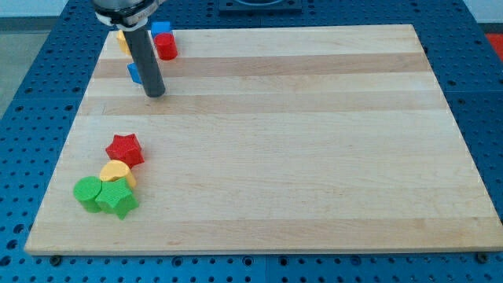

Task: Push the triangle to the left of the red circle

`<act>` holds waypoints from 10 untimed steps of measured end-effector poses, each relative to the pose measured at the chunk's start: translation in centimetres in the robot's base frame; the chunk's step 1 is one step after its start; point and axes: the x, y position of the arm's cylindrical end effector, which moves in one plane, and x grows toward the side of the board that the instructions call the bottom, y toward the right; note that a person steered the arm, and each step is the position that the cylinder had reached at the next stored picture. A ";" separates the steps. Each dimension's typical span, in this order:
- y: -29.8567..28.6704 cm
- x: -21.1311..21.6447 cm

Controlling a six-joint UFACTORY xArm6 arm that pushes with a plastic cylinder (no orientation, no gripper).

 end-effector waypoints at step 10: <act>-5.5 -6.8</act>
